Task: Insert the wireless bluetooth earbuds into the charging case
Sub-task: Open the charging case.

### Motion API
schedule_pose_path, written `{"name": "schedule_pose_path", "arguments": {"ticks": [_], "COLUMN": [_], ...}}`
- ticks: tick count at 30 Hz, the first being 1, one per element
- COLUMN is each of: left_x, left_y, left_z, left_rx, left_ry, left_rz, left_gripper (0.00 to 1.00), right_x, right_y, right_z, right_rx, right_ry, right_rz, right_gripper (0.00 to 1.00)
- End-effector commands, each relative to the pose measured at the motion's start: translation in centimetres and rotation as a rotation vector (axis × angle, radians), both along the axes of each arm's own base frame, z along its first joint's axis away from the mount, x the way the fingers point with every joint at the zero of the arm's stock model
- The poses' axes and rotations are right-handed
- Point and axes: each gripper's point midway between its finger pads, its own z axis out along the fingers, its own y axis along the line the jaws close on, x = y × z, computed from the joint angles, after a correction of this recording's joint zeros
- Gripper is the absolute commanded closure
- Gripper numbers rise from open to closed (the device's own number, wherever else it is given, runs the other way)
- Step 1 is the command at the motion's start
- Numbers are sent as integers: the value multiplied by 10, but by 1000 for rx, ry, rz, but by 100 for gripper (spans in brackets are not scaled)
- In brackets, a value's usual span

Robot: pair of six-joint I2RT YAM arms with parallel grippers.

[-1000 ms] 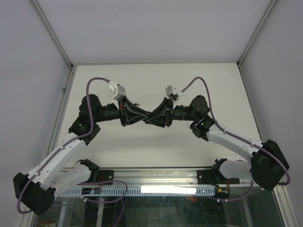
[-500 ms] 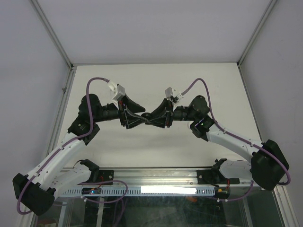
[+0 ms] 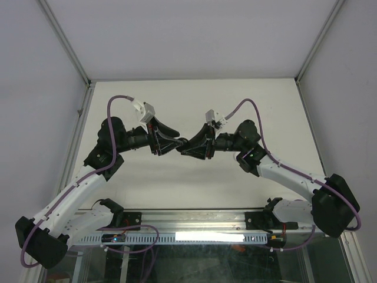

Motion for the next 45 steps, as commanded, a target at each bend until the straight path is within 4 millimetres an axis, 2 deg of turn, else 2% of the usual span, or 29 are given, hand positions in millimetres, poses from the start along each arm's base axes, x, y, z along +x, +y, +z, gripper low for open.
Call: {"name": "schedule_pose_path", "arguments": {"ticks": [1, 11, 15, 18, 22, 27, 33, 39, 45], "left_x": [20, 21, 22, 33, 65, 94, 119, 150, 188], "left_y": [9, 6, 9, 17, 39, 63, 73, 70, 74], "left_z": [30, 28, 29, 25, -5, -49, -97, -148, -189], "left_rx": [-39, -44, -52, -40, 22, 98, 181, 272, 397], "left_ry": [-66, -24, -12, 5, 84, 224, 384, 529, 559], "left_rz": [132, 128, 152, 239, 465, 694, 853, 968, 1098], "left_gripper": [53, 53, 45, 44, 41, 35, 36, 36, 32], "right_x": [-11, -12, 4, 21, 36, 45, 53, 54, 52], "right_y": [-4, -8, -10, -15, -25, -38, -52, -61, -68], "right_z": [18, 14, 0, -19, -42, -62, -81, -97, -109], "right_rx": [46, 39, -2, -50, -106, -161, -217, -240, -239], "right_ry": [-103, -136, -127, -119, -116, -134, -164, -168, -169], "right_rz": [30, 13, -86, -197, -307, -388, -466, -504, -515], "right_gripper": [100, 100, 100, 100, 100, 100, 100, 100, 100]}}
